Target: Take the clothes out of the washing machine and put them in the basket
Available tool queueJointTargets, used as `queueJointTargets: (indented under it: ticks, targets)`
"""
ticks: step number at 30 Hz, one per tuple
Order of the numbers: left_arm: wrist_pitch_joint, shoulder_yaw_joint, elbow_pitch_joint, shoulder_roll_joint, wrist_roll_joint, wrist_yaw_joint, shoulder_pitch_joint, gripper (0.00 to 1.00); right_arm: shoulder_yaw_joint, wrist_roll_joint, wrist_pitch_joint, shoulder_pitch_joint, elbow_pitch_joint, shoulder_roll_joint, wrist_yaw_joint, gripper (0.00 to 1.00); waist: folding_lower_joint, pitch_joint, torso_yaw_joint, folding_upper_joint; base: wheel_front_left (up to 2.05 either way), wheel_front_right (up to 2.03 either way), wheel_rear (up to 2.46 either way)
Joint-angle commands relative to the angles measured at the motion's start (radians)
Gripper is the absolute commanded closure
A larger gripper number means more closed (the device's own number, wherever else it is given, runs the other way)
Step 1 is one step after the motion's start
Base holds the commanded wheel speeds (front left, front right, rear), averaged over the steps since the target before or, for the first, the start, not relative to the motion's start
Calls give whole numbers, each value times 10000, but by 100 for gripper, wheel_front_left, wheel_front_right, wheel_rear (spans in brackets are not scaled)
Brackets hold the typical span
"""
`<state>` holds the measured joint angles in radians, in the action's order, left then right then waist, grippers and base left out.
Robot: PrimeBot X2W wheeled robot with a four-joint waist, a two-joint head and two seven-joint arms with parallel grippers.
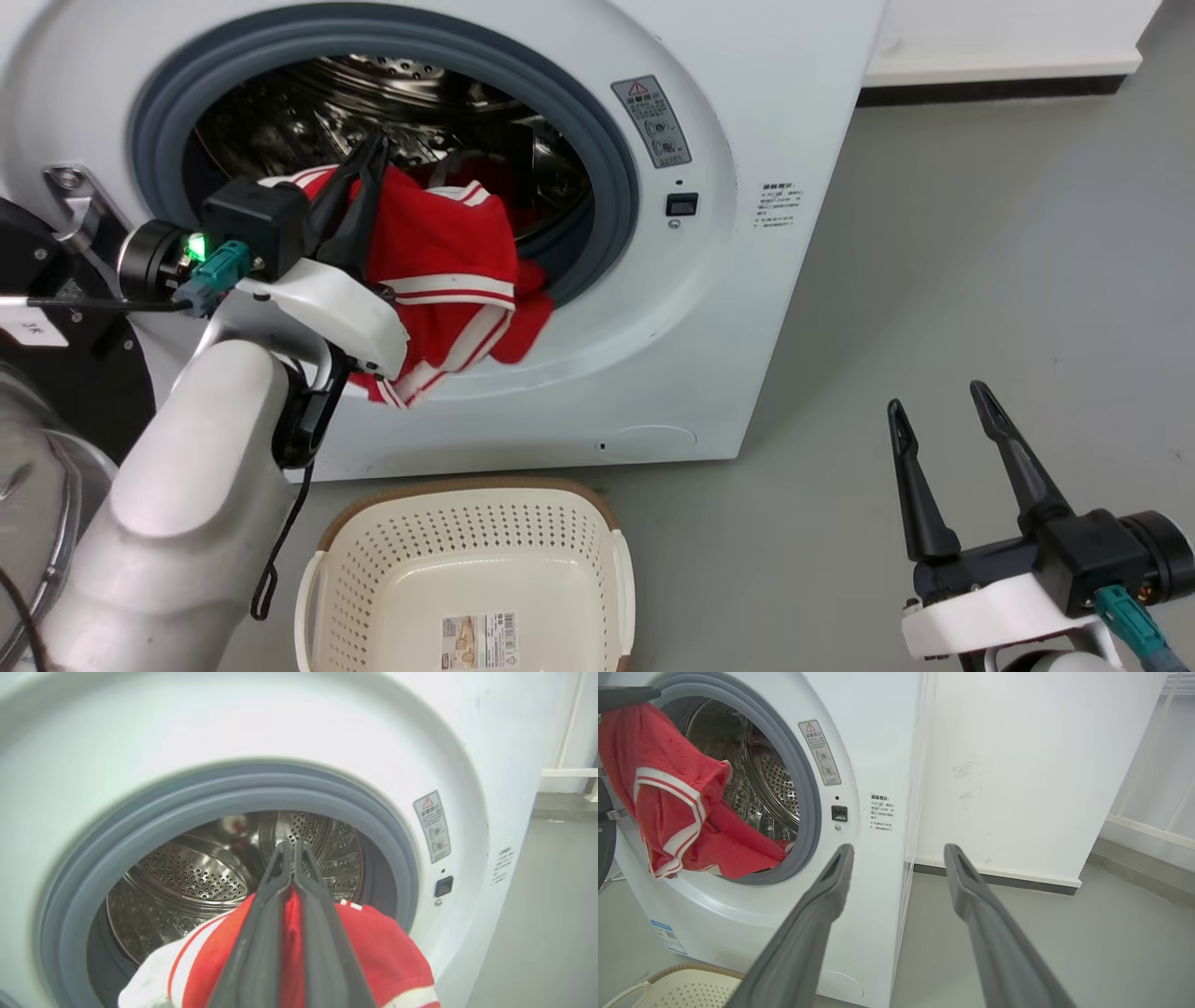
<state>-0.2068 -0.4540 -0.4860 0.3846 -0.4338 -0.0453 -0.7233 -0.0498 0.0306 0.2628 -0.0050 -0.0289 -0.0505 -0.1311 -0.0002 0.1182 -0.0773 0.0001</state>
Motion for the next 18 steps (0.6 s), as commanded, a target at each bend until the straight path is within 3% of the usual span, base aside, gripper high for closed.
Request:
queueJointTargets:
  ticks: [1, 10, 18]
  targets:
    - [100, -3, 359, 118, 41, 102, 205, 100, -12, -16, 32, 143, 28, 7, 7, 0, 2, -142, 71, -1, 0, 0, 0]
    - [1188, 123, 3722, 832, -60, 722, 1241, 100, -44, -60, 32, 280, 82, 7, 7, 0, 2, -387, 162, -1, 0, 0, 0]
    - [1726, 127, 5620, 1264, -48, 1199, 2198, 100, -31, -92, 32, 372, 69, 7, 7, 0, 2, -420, 217, -1, 0, 0, 0]
